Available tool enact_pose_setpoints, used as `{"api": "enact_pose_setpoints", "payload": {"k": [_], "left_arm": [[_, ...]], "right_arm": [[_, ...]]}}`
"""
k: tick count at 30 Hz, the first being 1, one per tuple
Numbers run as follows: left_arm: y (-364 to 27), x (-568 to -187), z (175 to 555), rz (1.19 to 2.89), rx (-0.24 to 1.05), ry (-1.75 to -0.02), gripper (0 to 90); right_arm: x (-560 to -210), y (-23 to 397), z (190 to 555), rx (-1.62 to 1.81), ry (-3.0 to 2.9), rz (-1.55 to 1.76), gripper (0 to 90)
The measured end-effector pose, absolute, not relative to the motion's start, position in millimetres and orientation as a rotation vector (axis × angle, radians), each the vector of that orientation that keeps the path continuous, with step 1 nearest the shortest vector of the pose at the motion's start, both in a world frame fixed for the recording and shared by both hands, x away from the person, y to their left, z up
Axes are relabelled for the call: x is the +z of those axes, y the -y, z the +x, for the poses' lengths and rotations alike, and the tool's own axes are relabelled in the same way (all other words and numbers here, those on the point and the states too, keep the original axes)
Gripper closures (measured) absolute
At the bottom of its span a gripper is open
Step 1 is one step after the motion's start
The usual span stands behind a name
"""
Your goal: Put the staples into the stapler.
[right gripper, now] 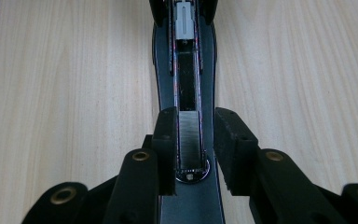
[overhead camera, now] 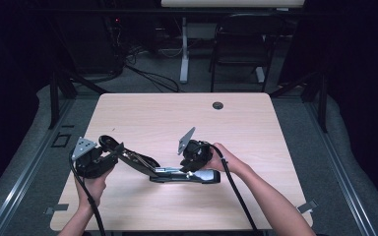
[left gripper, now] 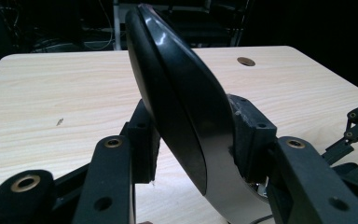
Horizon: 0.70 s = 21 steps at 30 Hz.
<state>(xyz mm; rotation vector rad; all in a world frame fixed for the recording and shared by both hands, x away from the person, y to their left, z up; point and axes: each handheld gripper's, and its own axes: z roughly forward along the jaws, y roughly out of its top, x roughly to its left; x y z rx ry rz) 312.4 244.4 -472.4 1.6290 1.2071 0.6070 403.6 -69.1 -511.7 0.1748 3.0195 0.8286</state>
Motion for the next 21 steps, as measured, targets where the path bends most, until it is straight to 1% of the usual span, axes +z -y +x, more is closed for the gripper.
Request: {"api": "enact_pose_setpoints", "payload": {"k": [4, 7, 8, 10, 11, 14, 21], "left_arm": [[-244.3, -472.5, 312.5, 1.629, 0.607, -1.207, 57.2], [-244.4, -472.5, 312.5, 1.629, 0.606, -1.207, 57.2], [-244.5, -472.5, 312.5, 1.629, 0.606, -1.207, 57.2], [-244.5, -472.6, 312.5, 1.629, 0.606, -1.207, 57.2], [-244.6, -472.6, 312.6, 1.63, 0.607, -1.207, 57.2], [-244.3, -472.3, 312.3, 1.633, 0.609, -1.207, 57.2], [-243.8, -472.5, 312.5, 1.63, 0.609, -1.207, 57.2]], "right_arm": [[-510.4, 70.6, 402.8, 0.835, -3.014, 0.185, 69.4], [-508.4, 72.1, 401.8, 0.842, -3.005, 0.201, 66.7], [-506.7, 73.5, 400.1, 0.843, -3.003, 0.202, 63.8], [-505.0, 74.1, 399.6, 0.823, -3.001, 0.192, 62.3], [-503.3, 75.3, 397.9, 0.819, -2.992, 0.216, 59.0], [-497.2, 80.3, 394.5, 0.834, -2.941, 0.285, 54.0], [-488.1, 91.8, 388.2, 0.833, -2.88, 0.372, 55.2]]}}
